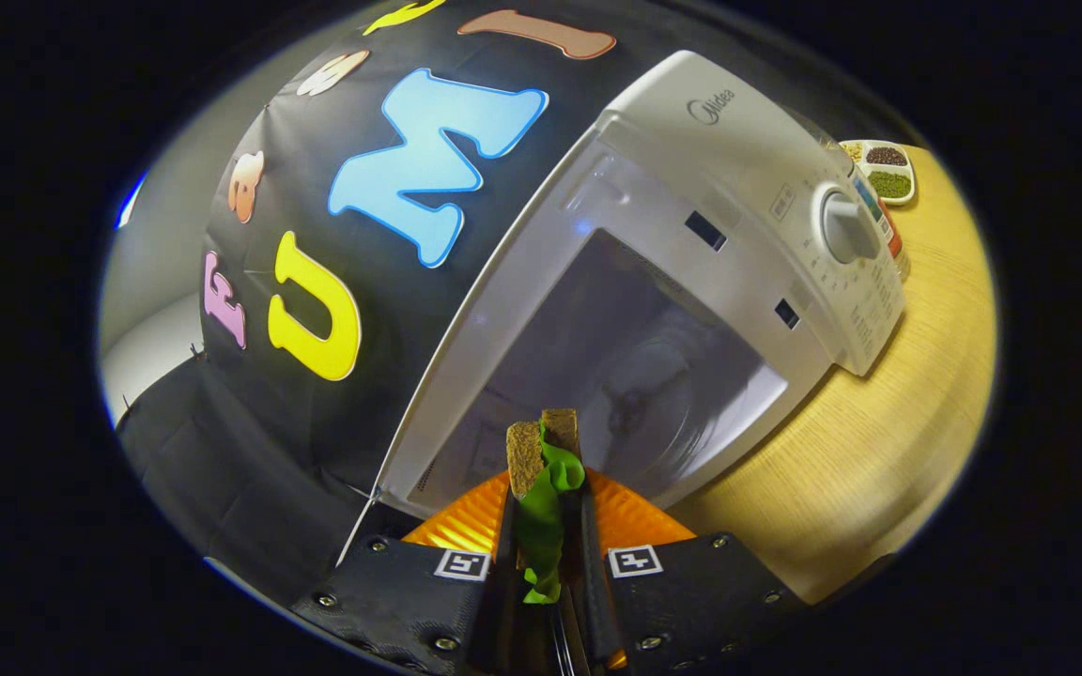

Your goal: Open the microwave, put the food inside, and close the microwave door.

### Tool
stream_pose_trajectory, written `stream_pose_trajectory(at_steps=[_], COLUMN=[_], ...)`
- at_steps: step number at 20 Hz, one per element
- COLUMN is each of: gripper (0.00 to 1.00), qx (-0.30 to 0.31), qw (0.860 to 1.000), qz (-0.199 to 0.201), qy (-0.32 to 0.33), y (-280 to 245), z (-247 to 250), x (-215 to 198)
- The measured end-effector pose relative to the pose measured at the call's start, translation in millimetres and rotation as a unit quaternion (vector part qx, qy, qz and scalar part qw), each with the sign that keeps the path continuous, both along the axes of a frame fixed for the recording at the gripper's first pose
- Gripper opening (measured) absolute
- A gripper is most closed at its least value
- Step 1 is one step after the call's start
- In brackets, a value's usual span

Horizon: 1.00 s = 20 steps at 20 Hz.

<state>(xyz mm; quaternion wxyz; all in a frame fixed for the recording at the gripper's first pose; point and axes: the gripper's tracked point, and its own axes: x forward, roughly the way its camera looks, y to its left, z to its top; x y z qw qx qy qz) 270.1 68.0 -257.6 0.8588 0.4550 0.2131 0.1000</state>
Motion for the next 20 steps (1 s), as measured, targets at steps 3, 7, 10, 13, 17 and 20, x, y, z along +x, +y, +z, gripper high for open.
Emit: stream_pose_trajectory(at_steps=[3,7,10,13,17,20], gripper=[0.31,0.31,0.35,0.60,0.97,0.97], qx=[0.004,-0.015,-0.062,-0.128,-0.202,-0.228], qw=[1.000,1.000,0.998,0.991,0.977,0.972], qz=[-0.013,-0.024,-0.033,-0.030,-0.048,-0.046], qy=[0.004,0.005,0.004,0.011,0.037,0.031], y=[0.6,0.4,-4.9,-10.3,-37.0,-50.0], z=[-15.3,-28.2,-34.3,-45.5,-56.1,-47.1], x=[22.6,41.7,44.9,41.3,32.4,25.8])
